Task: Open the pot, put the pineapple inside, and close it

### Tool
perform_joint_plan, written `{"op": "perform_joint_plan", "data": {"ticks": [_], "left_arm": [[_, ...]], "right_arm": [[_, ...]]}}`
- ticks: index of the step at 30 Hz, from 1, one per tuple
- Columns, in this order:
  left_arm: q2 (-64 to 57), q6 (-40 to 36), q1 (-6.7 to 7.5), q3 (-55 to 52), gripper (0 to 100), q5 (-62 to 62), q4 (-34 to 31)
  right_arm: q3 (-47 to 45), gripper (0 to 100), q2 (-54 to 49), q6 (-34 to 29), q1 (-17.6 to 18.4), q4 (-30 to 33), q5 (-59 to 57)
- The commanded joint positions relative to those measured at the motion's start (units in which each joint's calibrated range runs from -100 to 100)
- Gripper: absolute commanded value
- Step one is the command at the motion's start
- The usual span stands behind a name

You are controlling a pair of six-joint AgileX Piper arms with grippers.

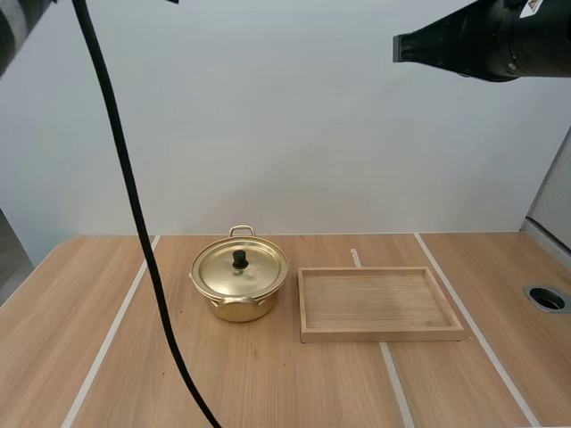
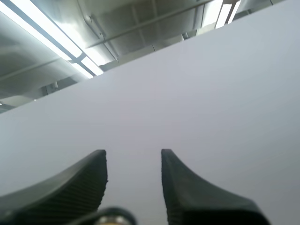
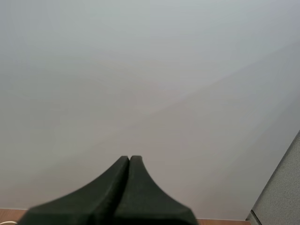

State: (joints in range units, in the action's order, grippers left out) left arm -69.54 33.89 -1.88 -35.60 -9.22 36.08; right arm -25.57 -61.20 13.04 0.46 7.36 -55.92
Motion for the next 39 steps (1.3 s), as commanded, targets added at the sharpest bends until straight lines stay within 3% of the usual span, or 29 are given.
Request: {"op": "perform_joint_plan", "data": {"ticks": [1, 2, 5, 10, 13, 15, 19, 22, 28, 39], "left_arm": [[-3.33, -0.58, 0.03, -1.80, 6, 2.52, -0.36], [-4.26, -0.66, 0.03, -2.93, 0, 4.44, -0.53], [-7.33, -5.82, 0.03, -8.17, 0, 11.77, -3.06], [-13.20, -30.19, 0.03, -19.86, 0, 14.42, -23.65], [-15.83, -42.29, 0.03, -26.16, 0, 8.17, -32.35], [-17.24, -46.54, 0.03, -29.74, 0, 0.92, -34.84], [-19.28, -47.86, 0.03, -38.84, 0, -12.84, -35.60], [-20.15, -46.94, 0.03, -46.90, 0, -10.36, -38.49], [-23.18, -40.11, 0.03, -59.04, 0, -5.64, -38.29], [-29.34, -42.60, 0.03, -64.40, 0, -15.16, -36.08]], "right_arm": [[0.23, 0, -0.60, 0.00, -0.20, -0.14, 0.45], [0.23, 0, -0.60, 0.00, -0.20, -0.14, 0.45], [0.23, 0, -0.60, 0.00, -0.20, -0.14, 0.45], [0.23, 0, -0.60, 0.00, -0.20, -0.14, 0.45], [0.23, 0, -0.60, 0.00, -0.20, -0.14, 0.45], [0.23, 0, -0.60, 0.00, -0.20, -0.14, 0.45], [0.23, 0, -0.60, 0.00, -0.20, -0.14, 0.45], [0.23, 0, -0.60, 0.00, -0.20, -0.14, 0.45], [0.23, 0, -0.60, 0.00, -0.20, -0.14, 0.45], [0.23, 0, -0.60, 0.00, -0.20, -0.14, 0.45]]}}
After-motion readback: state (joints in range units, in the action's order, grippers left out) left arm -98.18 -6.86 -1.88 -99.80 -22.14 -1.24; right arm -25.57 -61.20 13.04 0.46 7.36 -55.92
